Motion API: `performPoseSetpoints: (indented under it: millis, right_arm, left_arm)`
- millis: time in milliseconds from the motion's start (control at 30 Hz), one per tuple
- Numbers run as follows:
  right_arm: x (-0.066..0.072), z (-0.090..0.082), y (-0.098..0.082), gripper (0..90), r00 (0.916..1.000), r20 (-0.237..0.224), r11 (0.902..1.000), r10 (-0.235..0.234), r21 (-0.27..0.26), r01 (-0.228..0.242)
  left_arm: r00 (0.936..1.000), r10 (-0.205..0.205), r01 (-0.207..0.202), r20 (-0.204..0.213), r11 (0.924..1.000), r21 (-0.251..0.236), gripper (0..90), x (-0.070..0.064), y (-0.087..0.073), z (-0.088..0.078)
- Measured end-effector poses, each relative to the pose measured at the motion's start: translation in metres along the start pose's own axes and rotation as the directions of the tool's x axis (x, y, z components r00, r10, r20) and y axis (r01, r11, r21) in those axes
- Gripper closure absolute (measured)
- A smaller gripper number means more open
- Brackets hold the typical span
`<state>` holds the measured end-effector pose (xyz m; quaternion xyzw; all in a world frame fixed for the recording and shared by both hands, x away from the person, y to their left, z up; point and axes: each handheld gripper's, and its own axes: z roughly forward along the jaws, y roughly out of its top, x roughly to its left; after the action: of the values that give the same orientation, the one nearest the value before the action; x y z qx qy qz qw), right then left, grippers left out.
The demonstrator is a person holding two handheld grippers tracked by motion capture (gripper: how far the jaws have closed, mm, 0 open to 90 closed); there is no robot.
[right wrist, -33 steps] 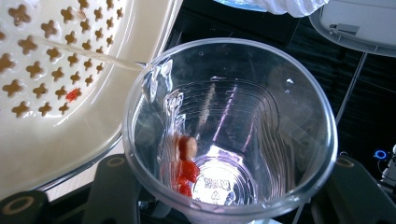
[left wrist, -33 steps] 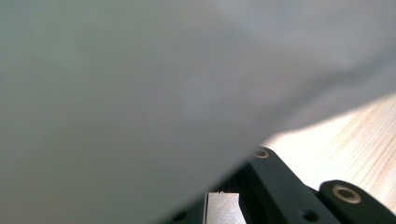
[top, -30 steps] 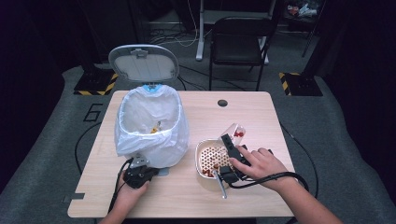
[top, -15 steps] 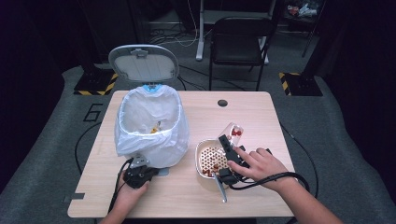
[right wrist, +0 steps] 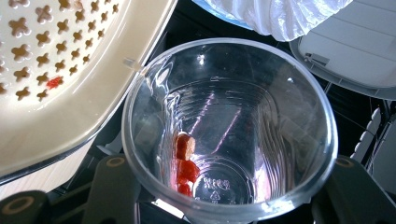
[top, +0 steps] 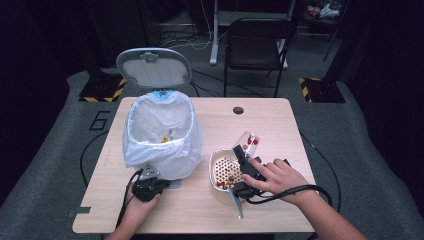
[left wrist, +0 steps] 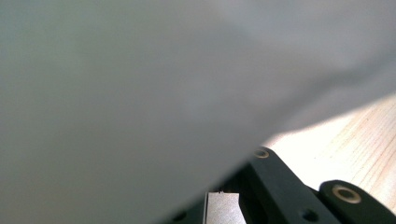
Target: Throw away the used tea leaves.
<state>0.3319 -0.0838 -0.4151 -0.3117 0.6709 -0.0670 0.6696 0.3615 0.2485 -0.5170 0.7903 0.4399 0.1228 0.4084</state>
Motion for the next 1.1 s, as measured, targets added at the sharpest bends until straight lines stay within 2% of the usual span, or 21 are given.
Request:
performPoseSetpoints:
  millis: [333,367,400,433,467,533,567,600,867,900,933,967,1033,1100]
  right_arm:
    - [0.0002,0.0003,0.0001,44.4,1.0,-0.003,1.0,-0.002,-0.001,0.002]
    - [0.0007,0.0001,0.0001,44.4,0.9988,-0.047,0.9999,-0.012,-0.005,0.012]
    - [0.0014,0.0,0.0002,44.4,0.9986,-0.053,1.0,-0.007,-0.005,0.007]
    - [0.0015,0.0,0.0003,44.4,0.9986,-0.052,1.0,-0.007,-0.005,0.007]
    - [0.0009,-0.0001,0.0002,44.4,0.9999,-0.009,1.0,0.006,0.001,-0.006]
    - [0.0002,0.0002,0.0003,44.4,0.9999,-0.01,1.0,0.003,-0.004,-0.003]
    - [0.0,0.0,0.0001,44.3,0.9987,-0.05,1.0,-0.007,-0.007,0.007]
    - [0.0,-0.0002,0.0,44.4,0.9999,-0.006,0.9999,0.01,-0.002,-0.01]
    - [-0.0002,-0.0003,-0.0006,44.2,0.9999,-0.012,0.9999,0.009,-0.005,-0.009]
    - [0.0007,-0.0003,-0.0004,44.2,0.9988,-0.048,0.9998,0.013,-0.015,-0.014]
    - [0.0007,-0.0006,-0.0007,44.2,0.9983,-0.054,0.9996,0.023,-0.014,-0.024]
    - [-0.0011,-0.0009,-0.0014,44.2,0.9996,-0.021,0.9998,0.019,-0.005,-0.019]
    - [-0.003,-0.0004,-0.0028,44.0,0.9992,-0.026,0.9995,0.03,-0.012,-0.03]
    - [-0.0054,-0.0014,-0.005,44.0,0.9942,-0.039,0.9948,0.1,-0.014,-0.101]
  left_arm:
    - [1.0,0.0,0.0,0.0,1.0,0.0,90.0,0.0,0.0,0.0]
    - [1.0,0.0,0.0,0.0,1.0,0.0,90.0,0.0001,0.0,0.0]
    - [1.0,-0.001,0.001,0.0,1.0,0.0,90.0,0.0,0.0,0.0]
    - [1.0,-0.001,0.001,0.0,1.0,0.0,90.0,0.0,0.0,0.0]
    - [1.0,0.0,0.0,0.0,1.0,0.0,90.0,0.0001,0.0,0.0]
    - [1.0,-0.001,0.001,0.0,1.0,0.001,90.0,0.0001,0.0,0.0]
    - [1.0,0.0,0.0,0.0,1.0,0.001,90.0,0.0001,0.0,-0.0001]
    - [1.0,0.0,0.0,0.001,1.0,0.0,90.0,0.0001,0.0,0.0]
    - [1.0,0.005,-0.005,0.0,1.0,0.001,90.0,0.0003,0.0001,-0.0001]
    - [1.0,0.004,-0.004,0.0,1.0,0.001,90.0,0.0002,0.0001,0.0]
    - [1.0,0.004,-0.004,0.0,1.0,0.001,90.0,0.0002,0.0001,0.0]
    - [1.0,0.005,-0.005,0.0,1.0,0.001,90.0,0.0003,0.0001,-0.0001]
    - [1.0,0.003,-0.003,0.0,1.0,0.0,90.0,0.0003,0.0,-0.0001]
    - [1.0,-0.001,0.001,0.0,1.0,0.0,90.0,0.0,-0.0001,0.0]
